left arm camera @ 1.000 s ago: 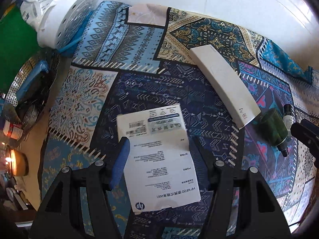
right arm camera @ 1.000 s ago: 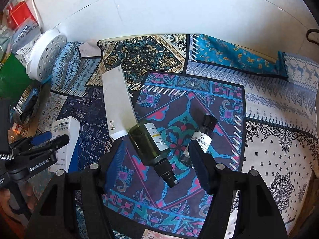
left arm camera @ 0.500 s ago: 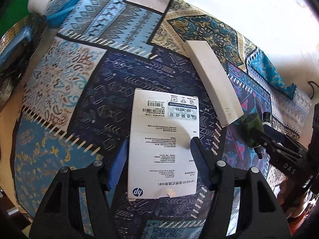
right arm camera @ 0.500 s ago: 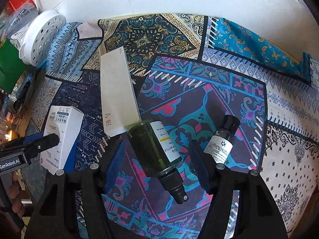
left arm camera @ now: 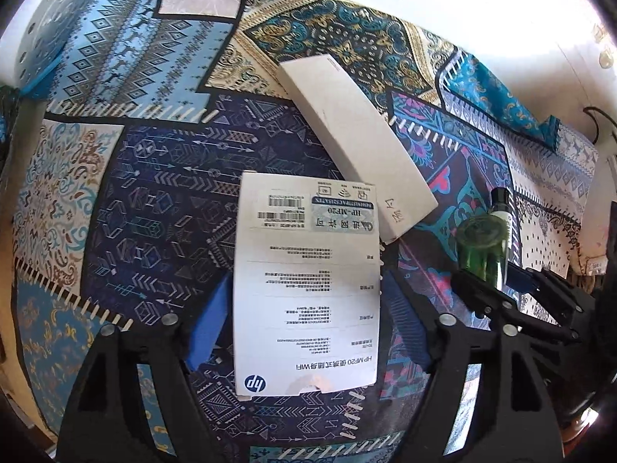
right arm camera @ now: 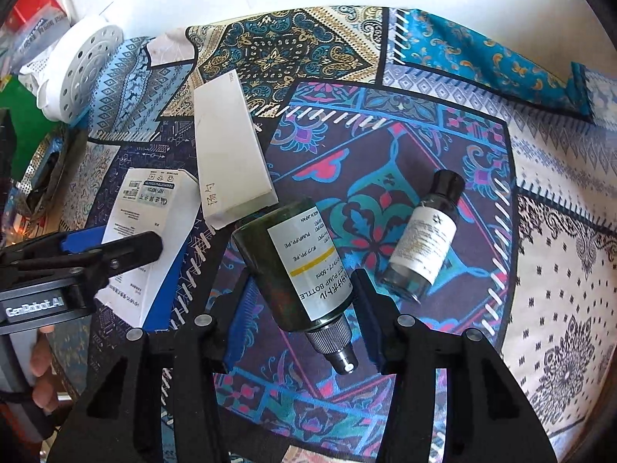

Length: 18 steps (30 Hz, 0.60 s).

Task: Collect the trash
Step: 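Grasp the HP paper insert with left tool while right tool grasps the green bottle, then carry the paper insert and green bottle down toward the floor bin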

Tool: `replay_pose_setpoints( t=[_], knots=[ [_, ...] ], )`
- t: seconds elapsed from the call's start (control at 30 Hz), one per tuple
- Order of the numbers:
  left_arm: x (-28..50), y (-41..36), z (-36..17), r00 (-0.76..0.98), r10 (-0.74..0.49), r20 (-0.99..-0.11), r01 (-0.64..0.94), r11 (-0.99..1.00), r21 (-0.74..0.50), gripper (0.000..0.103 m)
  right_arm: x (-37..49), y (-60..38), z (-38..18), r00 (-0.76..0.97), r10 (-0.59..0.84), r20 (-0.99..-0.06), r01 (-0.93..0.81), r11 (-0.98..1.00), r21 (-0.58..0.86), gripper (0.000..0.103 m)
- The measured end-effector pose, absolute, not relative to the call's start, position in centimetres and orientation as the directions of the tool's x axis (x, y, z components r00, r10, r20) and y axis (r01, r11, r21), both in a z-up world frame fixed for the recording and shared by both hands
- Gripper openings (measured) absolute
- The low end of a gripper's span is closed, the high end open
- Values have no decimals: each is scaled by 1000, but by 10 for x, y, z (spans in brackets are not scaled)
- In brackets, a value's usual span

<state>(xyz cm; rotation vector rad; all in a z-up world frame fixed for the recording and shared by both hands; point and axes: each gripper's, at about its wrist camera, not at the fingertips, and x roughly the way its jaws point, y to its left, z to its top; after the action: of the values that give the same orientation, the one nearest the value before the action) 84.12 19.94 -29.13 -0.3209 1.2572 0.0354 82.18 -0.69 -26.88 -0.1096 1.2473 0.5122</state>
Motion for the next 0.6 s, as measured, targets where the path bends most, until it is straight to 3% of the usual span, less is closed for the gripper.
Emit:
replay_pose_setpoints(
  t=[0.37, 0.6],
  knots=[
    [835, 186, -291, 347, -54, -936, -184, 975, -125, 78, 801, -44, -248, 283, 336, -899, -355, 907, 227, 45],
    [804, 174, -249, 436, -26, -899, -197, 972, -124, 78, 779, -71, -215, 355, 369, -859, -358, 902, 240, 45]
  ],
)
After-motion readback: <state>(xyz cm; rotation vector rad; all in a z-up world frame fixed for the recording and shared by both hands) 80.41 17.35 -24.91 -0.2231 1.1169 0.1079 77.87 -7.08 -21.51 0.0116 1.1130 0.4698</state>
